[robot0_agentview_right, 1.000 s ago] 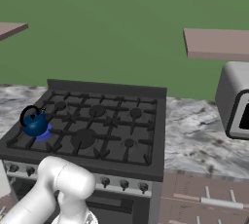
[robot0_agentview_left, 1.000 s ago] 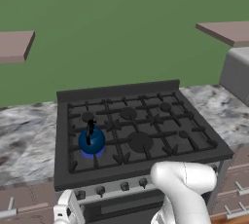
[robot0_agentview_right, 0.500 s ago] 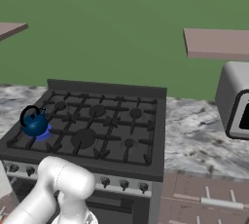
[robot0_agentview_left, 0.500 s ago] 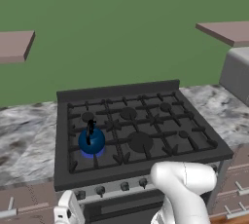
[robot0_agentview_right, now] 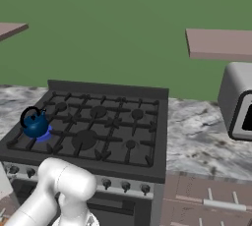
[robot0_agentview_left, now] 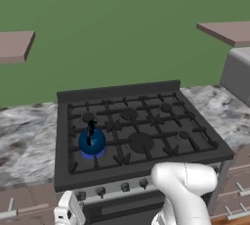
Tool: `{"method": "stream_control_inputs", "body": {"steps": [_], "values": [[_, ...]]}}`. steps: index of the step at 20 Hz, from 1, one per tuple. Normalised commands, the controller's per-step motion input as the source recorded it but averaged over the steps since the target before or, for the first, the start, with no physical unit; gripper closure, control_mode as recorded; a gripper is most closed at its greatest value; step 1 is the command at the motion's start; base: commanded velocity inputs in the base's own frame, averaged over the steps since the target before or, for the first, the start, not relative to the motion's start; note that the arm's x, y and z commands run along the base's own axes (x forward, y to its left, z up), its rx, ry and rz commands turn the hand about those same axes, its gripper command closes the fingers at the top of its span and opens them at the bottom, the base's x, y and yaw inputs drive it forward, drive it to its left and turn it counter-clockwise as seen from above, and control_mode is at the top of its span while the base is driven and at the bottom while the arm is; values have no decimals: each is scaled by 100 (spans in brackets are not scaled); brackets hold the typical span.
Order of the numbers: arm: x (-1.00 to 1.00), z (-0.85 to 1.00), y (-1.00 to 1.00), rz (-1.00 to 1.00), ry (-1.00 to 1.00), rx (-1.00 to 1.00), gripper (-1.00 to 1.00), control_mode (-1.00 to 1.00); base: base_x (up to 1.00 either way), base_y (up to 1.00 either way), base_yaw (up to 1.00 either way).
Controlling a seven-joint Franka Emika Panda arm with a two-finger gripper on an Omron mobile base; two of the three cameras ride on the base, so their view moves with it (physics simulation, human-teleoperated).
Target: Lower the heat of the kettle.
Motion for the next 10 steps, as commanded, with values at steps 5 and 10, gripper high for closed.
{"method": "stream_control_inputs", "body": {"steps": [5,10], "values": [[0,0,-12,1,0,13,100,-100,0,0,0],[-2,1,-20,0,-11,21,100,-100,0,0,0]]}}
